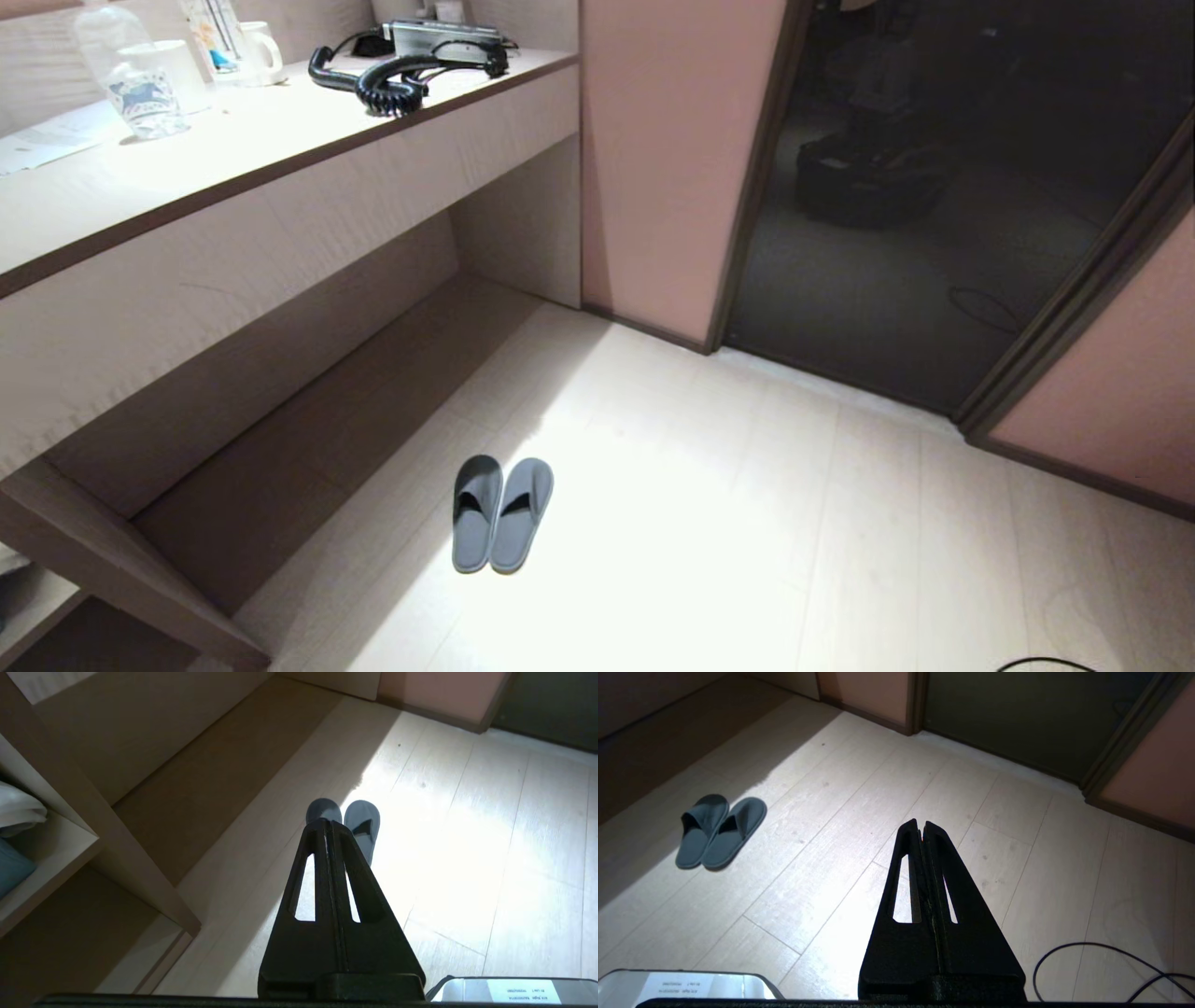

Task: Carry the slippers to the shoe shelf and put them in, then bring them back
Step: Pick up the slippers on the floor

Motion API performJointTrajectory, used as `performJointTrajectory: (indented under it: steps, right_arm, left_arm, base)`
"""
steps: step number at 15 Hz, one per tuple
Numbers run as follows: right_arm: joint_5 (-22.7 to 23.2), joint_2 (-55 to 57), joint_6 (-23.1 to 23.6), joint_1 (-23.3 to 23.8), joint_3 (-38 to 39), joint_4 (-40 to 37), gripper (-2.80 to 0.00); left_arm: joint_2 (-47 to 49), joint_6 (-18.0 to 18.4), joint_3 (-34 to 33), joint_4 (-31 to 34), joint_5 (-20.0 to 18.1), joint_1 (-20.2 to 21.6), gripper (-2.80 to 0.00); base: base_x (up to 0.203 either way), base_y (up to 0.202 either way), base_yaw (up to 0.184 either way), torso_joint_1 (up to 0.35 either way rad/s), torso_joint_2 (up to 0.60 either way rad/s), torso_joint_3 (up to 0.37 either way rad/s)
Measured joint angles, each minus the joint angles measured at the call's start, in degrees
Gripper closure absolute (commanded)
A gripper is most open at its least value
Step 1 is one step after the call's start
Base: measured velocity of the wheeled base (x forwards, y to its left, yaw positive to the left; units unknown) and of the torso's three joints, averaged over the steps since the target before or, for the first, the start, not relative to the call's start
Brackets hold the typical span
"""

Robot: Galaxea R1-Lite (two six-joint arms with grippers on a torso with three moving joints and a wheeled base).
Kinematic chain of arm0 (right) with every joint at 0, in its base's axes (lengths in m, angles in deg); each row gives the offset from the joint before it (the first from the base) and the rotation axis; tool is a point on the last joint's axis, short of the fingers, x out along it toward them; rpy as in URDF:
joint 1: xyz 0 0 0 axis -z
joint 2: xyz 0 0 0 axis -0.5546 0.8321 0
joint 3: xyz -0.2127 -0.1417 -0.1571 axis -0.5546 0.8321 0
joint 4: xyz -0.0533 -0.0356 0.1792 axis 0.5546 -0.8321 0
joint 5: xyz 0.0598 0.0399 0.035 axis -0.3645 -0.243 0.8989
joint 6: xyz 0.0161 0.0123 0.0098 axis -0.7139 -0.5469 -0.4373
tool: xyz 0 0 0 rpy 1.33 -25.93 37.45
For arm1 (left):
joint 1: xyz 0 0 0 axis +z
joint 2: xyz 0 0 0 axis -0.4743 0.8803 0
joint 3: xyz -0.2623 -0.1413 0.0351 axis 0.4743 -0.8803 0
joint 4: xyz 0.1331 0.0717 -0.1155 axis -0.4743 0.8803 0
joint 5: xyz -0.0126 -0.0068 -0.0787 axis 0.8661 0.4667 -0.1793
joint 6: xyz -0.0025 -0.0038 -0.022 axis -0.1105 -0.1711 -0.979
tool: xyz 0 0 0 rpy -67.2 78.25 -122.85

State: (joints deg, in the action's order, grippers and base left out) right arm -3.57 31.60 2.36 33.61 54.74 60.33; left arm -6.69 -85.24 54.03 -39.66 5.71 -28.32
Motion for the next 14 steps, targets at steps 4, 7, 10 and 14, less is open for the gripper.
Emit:
performJointTrajectory:
  steps: [4,7,10,14]
  right_arm:
    - [0.02,0.0,0.0,0.02,0.0,0.0,0.0]
    - [0.0,0.0,0.01,0.02,0.0,0.0,0.0]
    - [0.0,0.0,0.0,0.05,0.0,0.0,0.0]
    - [0.0,0.0,0.0,0.02,0.0,0.0,0.0]
  left_arm:
    - [0.0,0.02,0.0,0.0,0.0,0.0,0.0]
    - [0.0,0.02,0.0,-0.02,-0.02,0.0,0.0]
    - [0.0,0.0,0.0,-0.03,0.0,0.0,0.0]
    - [0.0,0.02,0.0,-0.03,0.0,0.0,0.0]
  base:
    - [0.0,0.0,0.0,0.0,0.0,-0.196]
    - [0.0,0.0,0.0,0.003,0.0,-0.199]
    - [0.0,0.0,0.0,0.0,0.0,-0.198]
    - [0.0,0.0,0.0,0.0,0.0,-0.196]
